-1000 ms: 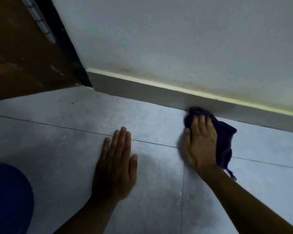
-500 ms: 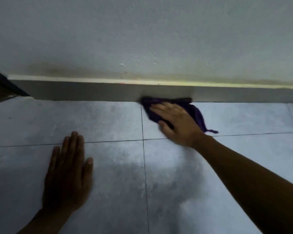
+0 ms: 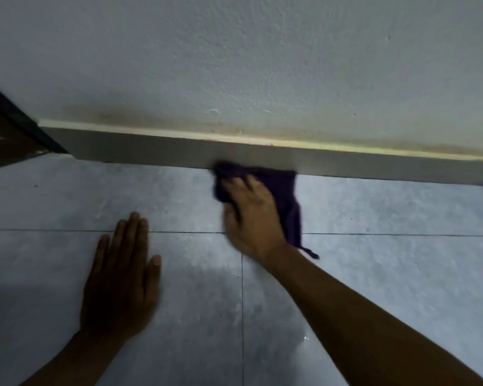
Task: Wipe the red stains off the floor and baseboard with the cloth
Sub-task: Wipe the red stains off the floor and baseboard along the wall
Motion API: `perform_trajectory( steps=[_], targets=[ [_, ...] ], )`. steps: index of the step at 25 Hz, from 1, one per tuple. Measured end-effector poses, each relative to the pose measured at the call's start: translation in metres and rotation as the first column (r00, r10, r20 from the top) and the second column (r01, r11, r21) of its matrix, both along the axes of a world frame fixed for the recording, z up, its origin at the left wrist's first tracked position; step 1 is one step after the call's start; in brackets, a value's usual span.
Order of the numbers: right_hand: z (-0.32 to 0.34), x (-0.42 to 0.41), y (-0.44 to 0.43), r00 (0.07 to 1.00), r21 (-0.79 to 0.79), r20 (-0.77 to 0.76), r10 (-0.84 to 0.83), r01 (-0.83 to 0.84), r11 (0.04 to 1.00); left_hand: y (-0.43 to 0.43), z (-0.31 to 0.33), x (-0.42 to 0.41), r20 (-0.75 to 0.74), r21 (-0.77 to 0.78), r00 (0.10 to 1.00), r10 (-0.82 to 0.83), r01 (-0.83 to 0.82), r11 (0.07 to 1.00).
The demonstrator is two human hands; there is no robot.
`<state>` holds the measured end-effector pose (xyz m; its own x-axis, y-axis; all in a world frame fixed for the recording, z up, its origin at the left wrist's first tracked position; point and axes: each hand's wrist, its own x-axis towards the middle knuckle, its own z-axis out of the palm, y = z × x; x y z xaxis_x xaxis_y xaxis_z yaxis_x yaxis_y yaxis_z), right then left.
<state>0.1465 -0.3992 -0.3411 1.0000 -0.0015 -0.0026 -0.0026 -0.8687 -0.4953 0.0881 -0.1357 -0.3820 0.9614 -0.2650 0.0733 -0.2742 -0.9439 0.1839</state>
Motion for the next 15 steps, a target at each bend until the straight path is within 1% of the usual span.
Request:
perform_trajectory(
  steps=[2,3,5,6,7,8,9,10,11,13,14,15],
  targets=[
    [0.002,0.014,0.038,0.973,0.021,-0.007,0.23,-0.229,0.973,0.0,0.001,0.0,-0.006,0.019,1.0,0.0,0.0,1.0],
    [0.002,0.016,0.051,0.951,0.008,-0.004,0.309,-0.309,0.951,0.0,0.001,0.0,-0.021,0.028,1.0,0.004,-0.003,1.0],
    [-0.002,0.006,0.047,0.919,-0.057,0.015,0.393,-0.392,0.918,0.0,0.002,0.002,-0.047,0.027,0.999,0.007,-0.006,1.0],
    [-0.003,-0.003,0.029,0.922,-0.101,0.029,0.386,-0.381,0.919,0.001,0.003,0.003,-0.048,0.016,0.999,0.005,-0.004,1.0],
    [-0.003,-0.014,0.004,0.946,-0.123,0.044,0.322,-0.314,0.941,0.001,0.003,0.002,-0.046,0.002,0.999,0.003,-0.003,1.0],
    [-0.004,-0.023,-0.027,0.98,-0.125,0.063,0.19,-0.181,0.976,0.0,0.003,0.002,-0.044,-0.012,0.999,0.004,-0.005,1.0],
    [-0.005,-0.031,-0.059,0.997,-0.117,0.072,0.014,-0.005,0.993,-0.001,0.004,0.001,-0.042,-0.02,0.999,0.006,-0.007,1.0],
    [-0.005,-0.037,-0.088,0.987,-0.113,0.053,-0.151,0.157,0.981,-0.003,0.005,0.0,-0.041,-0.02,0.999,0.011,-0.011,1.0],
    [-0.004,-0.041,-0.109,0.961,-0.121,0.017,-0.274,0.274,0.954,-0.005,0.006,-0.001,-0.043,-0.024,0.999,0.012,-0.013,1.0],
    [-0.006,-0.038,-0.111,0.906,-0.129,-0.032,-0.422,0.415,0.901,-0.006,0.01,-0.001,-0.053,-0.037,0.998,0.025,-0.027,0.999],
    [-0.006,-0.033,-0.095,0.892,-0.115,-0.031,-0.452,0.446,0.888,-0.005,0.011,0.0,-0.059,-0.041,0.998,0.035,-0.038,0.998],
    [-0.005,-0.031,-0.073,0.902,-0.1,-0.02,-0.432,0.428,0.898,-0.005,0.011,-0.001,-0.066,-0.042,0.997,0.038,-0.041,0.998]
  ],
)
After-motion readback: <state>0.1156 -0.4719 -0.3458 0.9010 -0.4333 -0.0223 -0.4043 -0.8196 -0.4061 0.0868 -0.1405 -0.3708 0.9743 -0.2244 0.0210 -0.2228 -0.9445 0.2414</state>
